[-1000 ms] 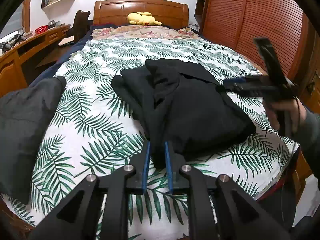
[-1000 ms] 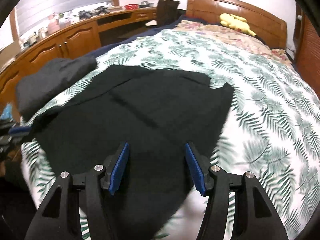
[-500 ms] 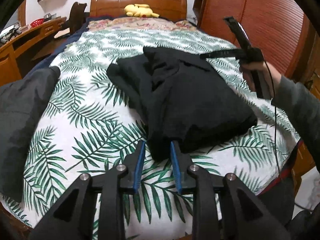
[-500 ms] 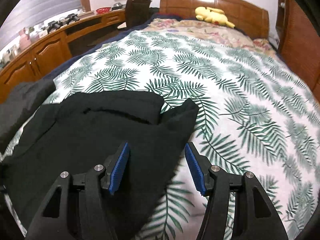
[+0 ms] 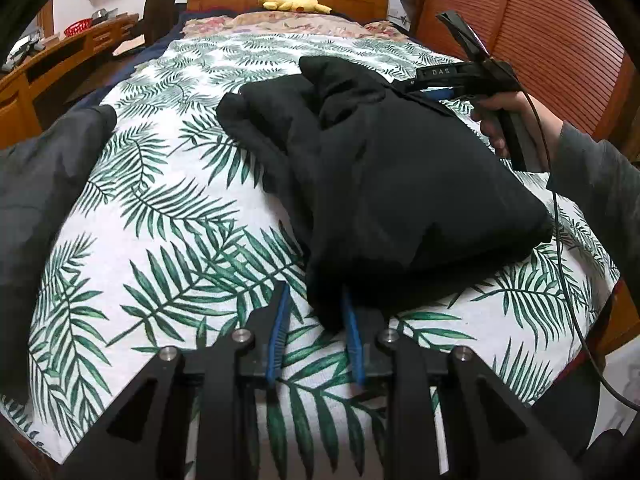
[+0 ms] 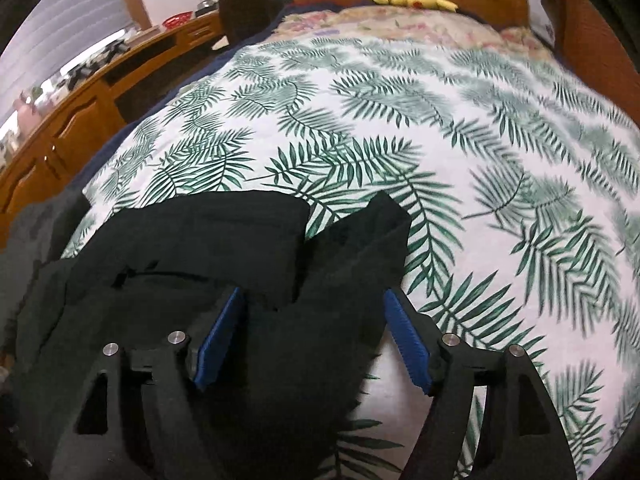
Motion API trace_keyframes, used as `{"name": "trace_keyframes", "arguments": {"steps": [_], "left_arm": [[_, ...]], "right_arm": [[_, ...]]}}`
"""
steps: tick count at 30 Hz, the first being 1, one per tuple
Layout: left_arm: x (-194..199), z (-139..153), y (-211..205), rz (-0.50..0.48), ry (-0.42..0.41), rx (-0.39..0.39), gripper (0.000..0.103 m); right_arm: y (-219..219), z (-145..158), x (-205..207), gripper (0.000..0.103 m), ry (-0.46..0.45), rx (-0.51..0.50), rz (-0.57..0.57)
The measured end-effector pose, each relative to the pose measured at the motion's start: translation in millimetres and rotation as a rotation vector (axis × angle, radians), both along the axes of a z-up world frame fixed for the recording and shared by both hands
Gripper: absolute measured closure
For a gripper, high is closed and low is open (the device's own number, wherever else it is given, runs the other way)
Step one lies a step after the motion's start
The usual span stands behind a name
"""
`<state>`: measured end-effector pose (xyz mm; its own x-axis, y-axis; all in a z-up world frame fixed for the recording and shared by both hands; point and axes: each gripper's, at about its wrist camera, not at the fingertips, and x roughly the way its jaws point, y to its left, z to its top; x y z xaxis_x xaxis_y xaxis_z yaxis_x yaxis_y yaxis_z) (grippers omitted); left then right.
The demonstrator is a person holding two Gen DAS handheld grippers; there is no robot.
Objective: Fold large clothes
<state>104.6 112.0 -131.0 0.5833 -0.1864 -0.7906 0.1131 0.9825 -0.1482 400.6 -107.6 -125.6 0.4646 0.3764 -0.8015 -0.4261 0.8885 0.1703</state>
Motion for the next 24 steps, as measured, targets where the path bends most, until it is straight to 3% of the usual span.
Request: {"name": "trace_keyframes", "arguments": {"steps": [5,8,10,13,19,24], "left_arm": [[-1.1,-5.6,2.1,0.011,0.004,-0.027,0.078],[-2.5,-7.5,8.4,0.025,0.007,-0.079,0.079],[-2.8,-8.0,10.8,0.024,0.008,-0.094,0.079],[-3.5,-7.9,11.5,0.019,0.007,-0.105,0.083],[-5.4,-1.9,10.4,-0.002,-0.017,-0.142,0.101],[-10.7,13.2,9.8,-0.007,-0.080,-0.140,0.103]], "right_arm": [[3.5,-12.5,6.1,0.027,0.060,0.015,-0.015],[3.8,-11.7,1.3,0.043,0.061,0.050,0.019],[4.9,-8.9,-4.1,0.063,0.049,0.061,0.036],[9.4,-2.3,-13.5,0.077,0.006,0.043,0.058],[6.0,22.2,-27.9,0.085,-0.080,0.062,0.054],[3.3,44.7,-38.9,0.086,-0.152,0.061,0.036]]}}
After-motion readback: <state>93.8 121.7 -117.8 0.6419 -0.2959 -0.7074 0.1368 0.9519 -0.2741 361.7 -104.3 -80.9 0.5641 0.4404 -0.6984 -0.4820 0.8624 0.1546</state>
